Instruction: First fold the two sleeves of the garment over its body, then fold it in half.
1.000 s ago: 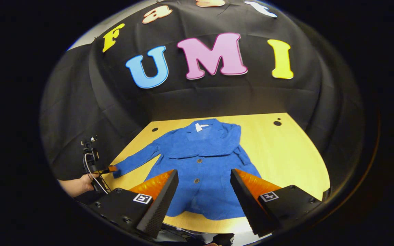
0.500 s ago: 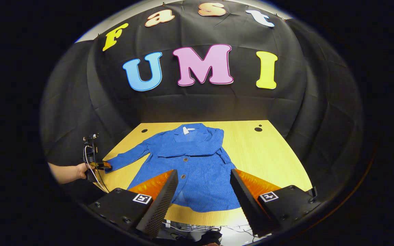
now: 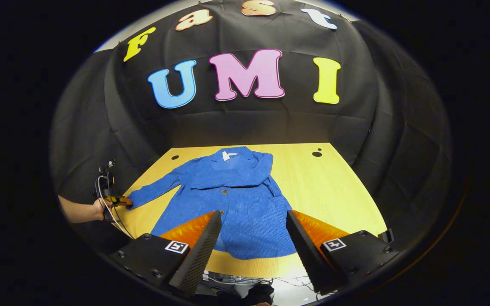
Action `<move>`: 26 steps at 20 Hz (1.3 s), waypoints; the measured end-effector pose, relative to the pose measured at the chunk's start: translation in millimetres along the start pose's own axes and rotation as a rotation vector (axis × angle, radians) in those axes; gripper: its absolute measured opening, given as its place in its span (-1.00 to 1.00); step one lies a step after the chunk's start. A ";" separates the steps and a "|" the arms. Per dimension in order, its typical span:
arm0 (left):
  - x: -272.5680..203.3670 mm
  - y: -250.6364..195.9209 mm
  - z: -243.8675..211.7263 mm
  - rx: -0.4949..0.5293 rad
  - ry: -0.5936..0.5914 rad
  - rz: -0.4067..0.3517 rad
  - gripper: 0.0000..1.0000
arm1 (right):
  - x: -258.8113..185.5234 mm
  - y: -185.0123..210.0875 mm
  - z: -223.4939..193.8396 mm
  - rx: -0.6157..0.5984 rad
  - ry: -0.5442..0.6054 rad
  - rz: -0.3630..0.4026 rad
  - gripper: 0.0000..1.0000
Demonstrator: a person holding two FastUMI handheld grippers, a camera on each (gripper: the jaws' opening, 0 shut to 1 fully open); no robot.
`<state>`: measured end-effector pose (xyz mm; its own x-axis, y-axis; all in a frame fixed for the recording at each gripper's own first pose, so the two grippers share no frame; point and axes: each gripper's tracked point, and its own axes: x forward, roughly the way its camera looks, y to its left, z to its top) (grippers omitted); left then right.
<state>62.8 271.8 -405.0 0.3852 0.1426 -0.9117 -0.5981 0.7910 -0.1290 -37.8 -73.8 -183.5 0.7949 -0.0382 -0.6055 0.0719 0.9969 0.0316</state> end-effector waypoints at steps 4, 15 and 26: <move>-39.9 -58.1 35.9 -0.001 -0.130 -0.091 -1.00 | 11.7 -25.9 2.1 0.010 0.002 -0.018 0.96; -130.9 -420.5 19.5 0.257 -0.199 -0.563 -1.00 | 47.9 -97.9 -4.1 0.099 0.046 -0.014 0.94; -117.8 -615.3 -70.9 0.396 -0.126 -0.708 0.70 | 73.9 -146.4 -32.6 0.145 0.141 0.005 0.95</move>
<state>335.6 -273.8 -245.8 0.6686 -0.4219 -0.6123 0.0994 0.8668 -0.4887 -9.2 -220.4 -258.7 0.7043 -0.0130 -0.7098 0.1624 0.9763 0.1433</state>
